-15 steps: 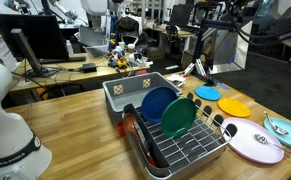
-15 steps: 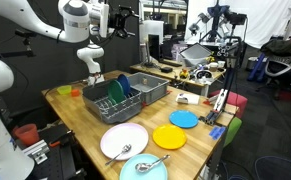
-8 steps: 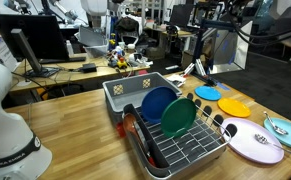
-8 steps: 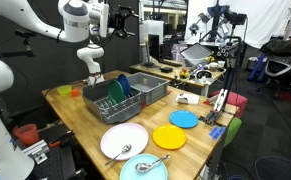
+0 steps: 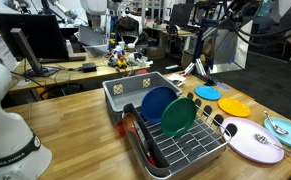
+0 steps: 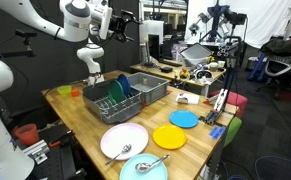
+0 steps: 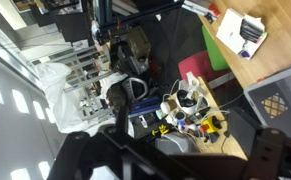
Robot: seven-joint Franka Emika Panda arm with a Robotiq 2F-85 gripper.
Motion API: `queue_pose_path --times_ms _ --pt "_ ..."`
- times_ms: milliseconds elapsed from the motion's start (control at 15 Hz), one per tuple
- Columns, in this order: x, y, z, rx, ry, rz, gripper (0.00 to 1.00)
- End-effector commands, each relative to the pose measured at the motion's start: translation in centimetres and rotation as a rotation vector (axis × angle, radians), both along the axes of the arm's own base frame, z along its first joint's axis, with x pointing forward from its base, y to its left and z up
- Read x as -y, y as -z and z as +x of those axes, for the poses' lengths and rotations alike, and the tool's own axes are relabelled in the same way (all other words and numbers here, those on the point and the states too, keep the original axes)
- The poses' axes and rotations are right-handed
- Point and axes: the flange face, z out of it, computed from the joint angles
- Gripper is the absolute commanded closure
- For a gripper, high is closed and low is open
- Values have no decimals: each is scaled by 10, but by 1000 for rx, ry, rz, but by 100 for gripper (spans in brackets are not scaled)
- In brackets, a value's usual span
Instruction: Remove the brown spoon from the dish rack and place it on the white plate
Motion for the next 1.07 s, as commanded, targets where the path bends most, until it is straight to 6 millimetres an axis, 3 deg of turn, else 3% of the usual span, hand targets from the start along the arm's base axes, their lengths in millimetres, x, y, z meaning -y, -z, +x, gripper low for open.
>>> queue_pose_path --times_ms 0,333,467,800,867,1000 --pt "7 13 6 -166 -77 38 0" --pt "8 31 9 -316 -190 94 0" --pt "-1 40 6 -361 -259 119 0" --pt "-46 70 -6 -478 -472 158 0" --pt "-42 60 -12 -424 -396 147 0" --pt "-45 64 -12 -436 -412 162 0"
